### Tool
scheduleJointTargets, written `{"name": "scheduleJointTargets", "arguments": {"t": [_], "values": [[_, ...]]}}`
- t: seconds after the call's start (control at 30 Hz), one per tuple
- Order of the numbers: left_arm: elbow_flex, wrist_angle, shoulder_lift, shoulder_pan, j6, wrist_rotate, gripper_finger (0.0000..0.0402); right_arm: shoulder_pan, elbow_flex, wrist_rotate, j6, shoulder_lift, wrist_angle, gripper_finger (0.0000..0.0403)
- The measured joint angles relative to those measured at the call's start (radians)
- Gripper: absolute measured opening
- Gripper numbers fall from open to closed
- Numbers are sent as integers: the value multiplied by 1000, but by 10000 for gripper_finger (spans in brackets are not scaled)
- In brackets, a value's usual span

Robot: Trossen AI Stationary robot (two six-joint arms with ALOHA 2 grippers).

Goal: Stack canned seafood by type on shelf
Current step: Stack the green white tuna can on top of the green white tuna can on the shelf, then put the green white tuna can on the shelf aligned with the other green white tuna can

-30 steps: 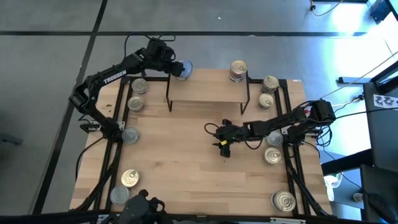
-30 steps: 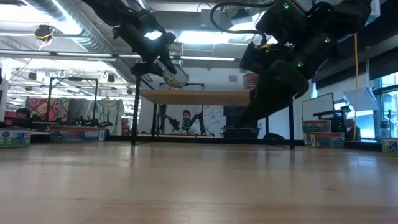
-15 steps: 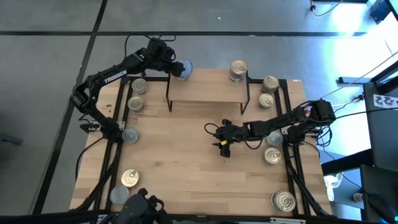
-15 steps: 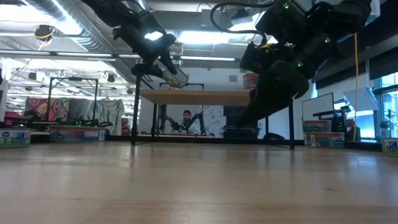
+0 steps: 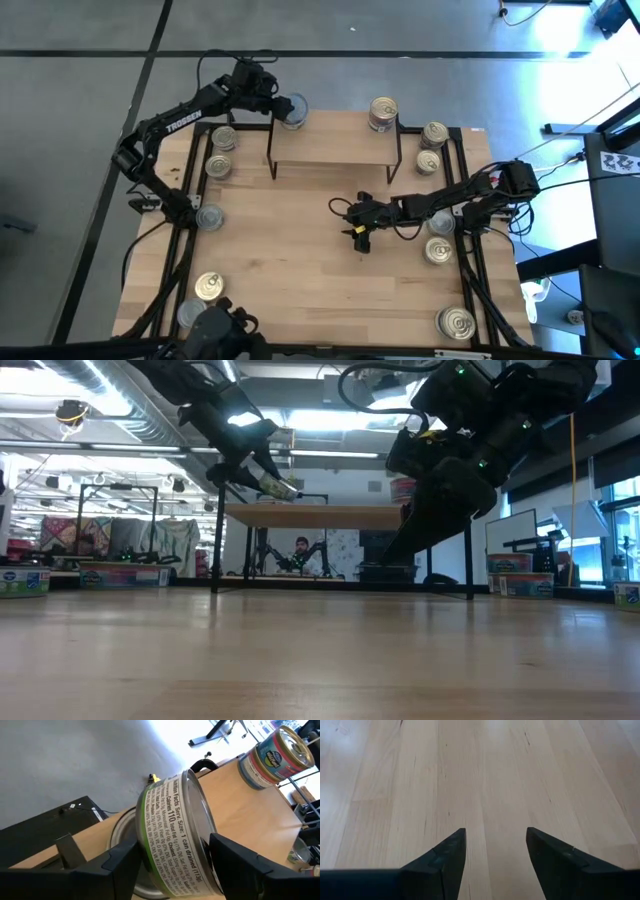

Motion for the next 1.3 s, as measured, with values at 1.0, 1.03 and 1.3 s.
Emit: {"name": "scheduleJointTargets", "arguments": {"t": [1.0, 1.03, 1.3], "values": [[75, -106, -1, -1, 96, -54, 225, 0, 0, 0, -3, 0, 9, 208], [75, -106, -1, -2, 100, -69, 225, 0, 0, 0, -3, 0, 9, 208], [76, -78, -1, -2, 120, -86, 225, 0, 0, 0, -3, 0, 24, 208]]}}
